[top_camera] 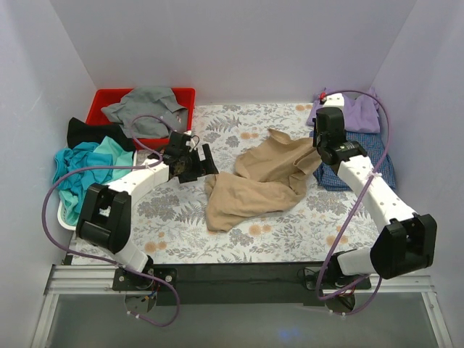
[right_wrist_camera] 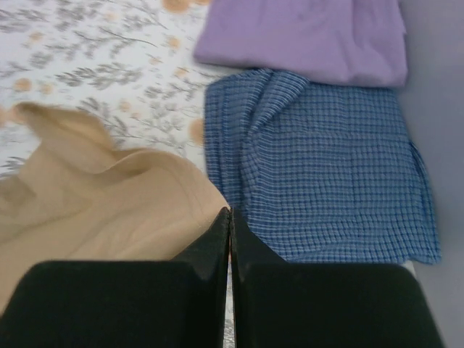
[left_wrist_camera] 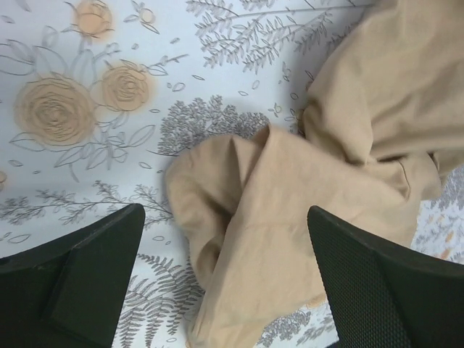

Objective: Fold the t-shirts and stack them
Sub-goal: Flatten the tshirt out

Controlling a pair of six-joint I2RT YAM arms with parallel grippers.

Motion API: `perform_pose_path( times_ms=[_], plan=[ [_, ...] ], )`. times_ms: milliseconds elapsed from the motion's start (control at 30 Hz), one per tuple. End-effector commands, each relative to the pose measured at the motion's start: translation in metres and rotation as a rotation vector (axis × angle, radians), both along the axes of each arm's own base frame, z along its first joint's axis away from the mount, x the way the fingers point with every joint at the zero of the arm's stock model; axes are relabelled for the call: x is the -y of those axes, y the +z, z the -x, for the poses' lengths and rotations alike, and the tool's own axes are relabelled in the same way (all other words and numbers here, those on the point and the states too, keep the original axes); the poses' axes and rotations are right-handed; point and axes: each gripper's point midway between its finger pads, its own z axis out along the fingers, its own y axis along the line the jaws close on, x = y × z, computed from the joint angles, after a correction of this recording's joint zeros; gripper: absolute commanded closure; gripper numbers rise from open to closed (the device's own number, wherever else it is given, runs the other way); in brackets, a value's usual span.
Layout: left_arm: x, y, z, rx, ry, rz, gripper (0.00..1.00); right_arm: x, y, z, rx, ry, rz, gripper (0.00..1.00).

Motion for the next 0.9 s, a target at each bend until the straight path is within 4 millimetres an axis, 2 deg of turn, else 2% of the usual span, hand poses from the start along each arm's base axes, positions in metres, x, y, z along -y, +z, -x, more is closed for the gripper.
perform_pose_path(
  times_ms=[0, 133, 167, 333, 400, 467, 500, 567, 600, 633, 667, 700, 767, 800, 833, 867],
  plan=[
    [0.021, 0.014, -0.003, 0.013, -0.104, 0.081, 0.07, 0.036, -0.019, 0.007, -0.059, -0.128, 0.098, 0.99],
    [0.033, -0.004, 0.007, -0.070, -0.166, 0.125, 0.07, 0.040, -0.054, 0.000, -0.152, -0.133, 0.111, 0.99],
    [0.037, -0.006, 0.009, -0.078, -0.181, 0.134, 0.07, 0.039, -0.057, -0.003, -0.160, -0.131, 0.110, 0.99],
    [0.054, -0.016, 0.028, -0.149, -0.280, 0.180, 0.08, 0.028, -0.060, -0.012, -0.165, -0.104, 0.067, 0.99],
    [0.064, -0.024, 0.041, -0.171, -0.323, 0.168, 0.08, 0.027, -0.058, -0.012, -0.163, -0.097, 0.061, 0.99],
    [0.065, -0.037, 0.046, -0.197, -0.311, 0.119, 0.10, 0.024, -0.058, -0.012, -0.162, -0.080, 0.049, 0.99],
    [0.065, -0.041, 0.046, -0.201, -0.306, 0.109, 0.20, 0.022, -0.058, -0.012, -0.163, -0.070, 0.043, 0.99],
    [0.062, -0.049, 0.044, -0.219, -0.273, 0.073, 0.56, 0.021, -0.058, -0.009, -0.162, -0.061, 0.036, 0.99],
    [0.063, -0.046, 0.040, -0.209, -0.264, 0.072, 0.72, 0.020, -0.058, -0.008, -0.164, -0.055, 0.034, 0.99],
    [0.063, -0.042, 0.039, -0.205, -0.257, 0.071, 1.00, 0.020, -0.057, -0.007, -0.161, -0.054, 0.029, 0.99],
    [0.062, -0.036, 0.033, -0.183, -0.248, 0.064, 1.00, 0.020, -0.058, -0.005, -0.162, -0.053, 0.031, 0.99],
    [0.065, -0.015, 0.027, -0.128, -0.258, 0.078, 1.00, 0.022, -0.058, -0.004, -0.162, -0.060, 0.034, 0.99],
    [0.060, 0.010, 0.016, -0.062, -0.259, 0.041, 1.00, 0.025, -0.051, -0.003, -0.146, -0.076, 0.039, 0.99],
    [0.063, 0.047, -0.002, 0.030, -0.252, 0.031, 1.00, 0.028, -0.046, -0.002, -0.133, -0.090, 0.048, 0.99],
    [0.054, 0.072, -0.005, 0.076, -0.243, 0.003, 1.00, 0.031, -0.037, -0.001, -0.110, -0.097, 0.050, 0.99],
    [0.045, 0.095, -0.015, 0.135, -0.219, -0.019, 1.00, 0.032, -0.030, -0.001, -0.095, -0.098, 0.055, 0.99]
  ],
)
